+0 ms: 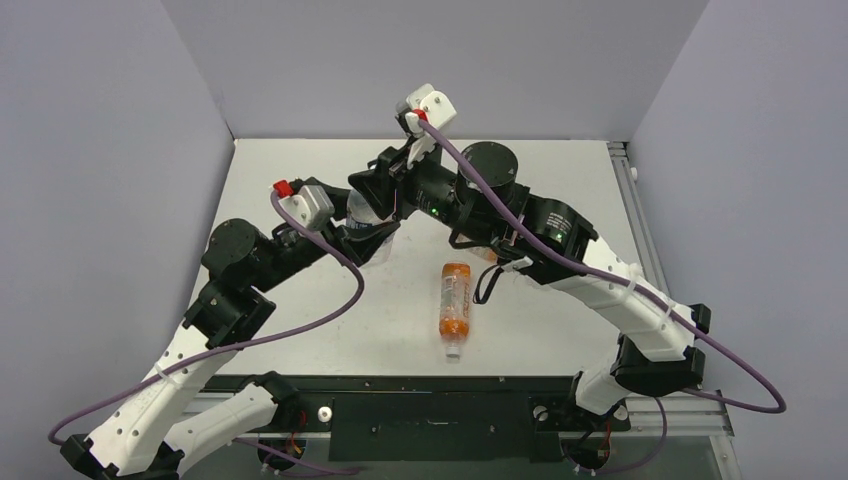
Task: Unscrew the bottle caps
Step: Unscrew the bottle cap from the plastic bottle.
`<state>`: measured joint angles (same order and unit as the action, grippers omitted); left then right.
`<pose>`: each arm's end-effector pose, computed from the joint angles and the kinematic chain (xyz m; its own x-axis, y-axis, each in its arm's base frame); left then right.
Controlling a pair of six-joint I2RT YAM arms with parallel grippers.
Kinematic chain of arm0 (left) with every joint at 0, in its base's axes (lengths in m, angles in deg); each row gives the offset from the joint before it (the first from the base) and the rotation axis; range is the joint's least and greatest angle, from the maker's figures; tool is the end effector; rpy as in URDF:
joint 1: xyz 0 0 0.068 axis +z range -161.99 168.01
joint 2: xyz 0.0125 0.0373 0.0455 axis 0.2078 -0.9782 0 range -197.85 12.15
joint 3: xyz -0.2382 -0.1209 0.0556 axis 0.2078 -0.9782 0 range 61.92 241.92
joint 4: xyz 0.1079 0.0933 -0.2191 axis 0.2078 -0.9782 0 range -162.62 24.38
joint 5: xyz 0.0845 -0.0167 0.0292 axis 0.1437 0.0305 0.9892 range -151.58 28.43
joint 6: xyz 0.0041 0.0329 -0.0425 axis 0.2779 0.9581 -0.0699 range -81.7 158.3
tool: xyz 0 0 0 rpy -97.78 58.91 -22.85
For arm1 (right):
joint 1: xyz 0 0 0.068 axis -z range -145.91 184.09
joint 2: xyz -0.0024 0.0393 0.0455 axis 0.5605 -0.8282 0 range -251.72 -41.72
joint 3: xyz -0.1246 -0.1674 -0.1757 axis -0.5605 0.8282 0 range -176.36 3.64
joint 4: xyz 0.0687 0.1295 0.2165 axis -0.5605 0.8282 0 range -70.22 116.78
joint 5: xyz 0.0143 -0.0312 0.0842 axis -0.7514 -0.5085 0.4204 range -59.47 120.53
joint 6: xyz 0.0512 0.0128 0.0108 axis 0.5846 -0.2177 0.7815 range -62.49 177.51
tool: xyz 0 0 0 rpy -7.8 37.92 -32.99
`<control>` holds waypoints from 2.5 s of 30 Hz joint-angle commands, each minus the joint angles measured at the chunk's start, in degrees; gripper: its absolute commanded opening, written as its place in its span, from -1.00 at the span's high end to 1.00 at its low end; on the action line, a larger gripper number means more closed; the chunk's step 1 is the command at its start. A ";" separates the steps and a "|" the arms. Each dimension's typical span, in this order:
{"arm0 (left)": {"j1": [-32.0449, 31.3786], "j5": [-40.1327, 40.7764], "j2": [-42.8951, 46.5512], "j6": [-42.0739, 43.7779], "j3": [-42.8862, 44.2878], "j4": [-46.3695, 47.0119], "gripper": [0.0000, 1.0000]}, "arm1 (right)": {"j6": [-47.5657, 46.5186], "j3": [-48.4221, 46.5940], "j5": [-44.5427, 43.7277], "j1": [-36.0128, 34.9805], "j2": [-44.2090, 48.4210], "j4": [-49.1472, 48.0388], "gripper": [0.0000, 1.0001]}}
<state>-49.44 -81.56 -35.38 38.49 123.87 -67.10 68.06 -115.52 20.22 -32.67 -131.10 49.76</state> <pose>0.1266 -0.1123 0.4515 0.1806 -0.1343 -0.9743 0.8353 0.5440 0.0799 0.1278 0.2814 0.5509 -0.1539 0.0980 -0.9832 -0.8191 0.5439 0.1825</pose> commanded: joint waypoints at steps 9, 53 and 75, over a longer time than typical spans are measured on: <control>0.19 -32.74 -2.06 -18.40 4.01 3.36 1.00 | 6.28 7.87 59.13 15.76 8.80 -18.35 1.00; 1.24 -22.68 -0.56 -8.38 2.35 0.20 1.00 | -4.49 5.21 17.89 5.01 11.97 -2.68 -0.64; 1.33 -0.30 -0.45 -0.45 1.07 0.60 1.00 | 1.98 -8.07 -7.12 -0.56 -0.27 3.81 -0.46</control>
<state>-48.31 -86.07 -36.30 36.41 124.40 -67.69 69.52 -120.28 17.05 -32.43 -129.07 52.65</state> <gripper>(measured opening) 0.519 0.725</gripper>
